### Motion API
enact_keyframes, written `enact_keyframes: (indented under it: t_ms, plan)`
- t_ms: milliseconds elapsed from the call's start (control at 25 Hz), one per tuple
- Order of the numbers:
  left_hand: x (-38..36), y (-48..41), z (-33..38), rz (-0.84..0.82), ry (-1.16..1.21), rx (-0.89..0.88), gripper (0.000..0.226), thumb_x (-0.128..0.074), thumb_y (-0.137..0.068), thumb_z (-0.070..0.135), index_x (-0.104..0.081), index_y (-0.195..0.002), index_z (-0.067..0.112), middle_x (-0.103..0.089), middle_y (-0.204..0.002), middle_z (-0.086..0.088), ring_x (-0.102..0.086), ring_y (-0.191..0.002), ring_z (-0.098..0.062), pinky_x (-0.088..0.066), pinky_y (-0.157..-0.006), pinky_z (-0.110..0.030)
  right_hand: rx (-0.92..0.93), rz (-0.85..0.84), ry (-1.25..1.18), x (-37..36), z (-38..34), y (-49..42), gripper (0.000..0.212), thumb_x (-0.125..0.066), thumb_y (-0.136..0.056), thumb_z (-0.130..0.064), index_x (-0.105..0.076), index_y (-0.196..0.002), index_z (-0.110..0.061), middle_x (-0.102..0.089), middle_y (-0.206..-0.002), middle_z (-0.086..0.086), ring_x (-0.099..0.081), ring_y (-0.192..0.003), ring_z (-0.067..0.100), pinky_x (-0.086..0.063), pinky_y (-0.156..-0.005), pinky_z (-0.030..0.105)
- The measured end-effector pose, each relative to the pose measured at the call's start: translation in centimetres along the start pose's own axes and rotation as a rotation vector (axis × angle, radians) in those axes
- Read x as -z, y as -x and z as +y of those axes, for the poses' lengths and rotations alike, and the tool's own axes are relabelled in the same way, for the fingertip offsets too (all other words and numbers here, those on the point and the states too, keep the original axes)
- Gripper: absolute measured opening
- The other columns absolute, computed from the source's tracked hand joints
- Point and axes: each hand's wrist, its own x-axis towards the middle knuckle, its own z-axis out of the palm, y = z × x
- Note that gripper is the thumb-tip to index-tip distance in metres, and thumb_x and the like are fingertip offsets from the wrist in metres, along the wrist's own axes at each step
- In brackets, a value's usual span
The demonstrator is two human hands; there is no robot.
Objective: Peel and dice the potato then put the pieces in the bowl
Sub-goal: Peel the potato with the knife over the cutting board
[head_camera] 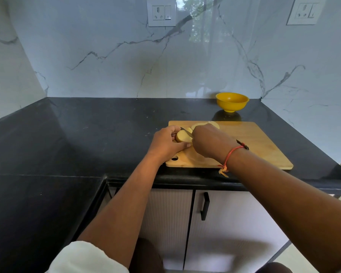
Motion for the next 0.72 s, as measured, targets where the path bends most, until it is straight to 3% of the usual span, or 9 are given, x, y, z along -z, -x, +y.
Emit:
enact_keyframes:
  t_ms: [320,520,720]
  plan:
    - [0.0,0.1,0.1,-0.012,-0.015,-0.005,0.068,-0.086,-0.075,0.028,-0.056,-0.135,0.018,-0.061,-0.132,0.004,-0.057,-0.120,-0.011,-0.047,-0.102,-0.026,-0.038,-0.016,-0.022,-0.8,1.2,1.6,0.022,-0.054,-0.102,-0.017,-0.065,-0.120,-0.010,-0.060,-0.096,0.006,-0.057,-0.084,0.018,-0.047,-0.073,0.027]
    - [0.0,0.0,0.0,-0.019,-0.012,0.007,0.069,-0.086,-0.076,0.026,-0.055,-0.136,0.017,-0.060,-0.135,0.003,-0.056,-0.122,-0.011,-0.047,-0.103,-0.026,-0.041,-0.050,-0.020,-1.2,2.0,2.5,0.022,-0.057,-0.100,-0.017,-0.066,-0.119,-0.011,-0.065,-0.100,0.007,-0.064,-0.091,0.020,-0.056,-0.087,0.033]
    - [0.0,-0.2,-0.1,-0.021,-0.023,0.008,0.069,-0.085,-0.076,0.027,-0.054,-0.137,0.019,-0.059,-0.136,0.003,-0.055,-0.124,-0.012,-0.047,-0.104,-0.028,-0.038,-0.084,-0.025,-2.0,3.1,3.9,0.027,-0.059,-0.100,-0.020,-0.065,-0.125,-0.014,-0.064,-0.106,0.005,-0.063,-0.096,0.019,-0.055,-0.095,0.035]
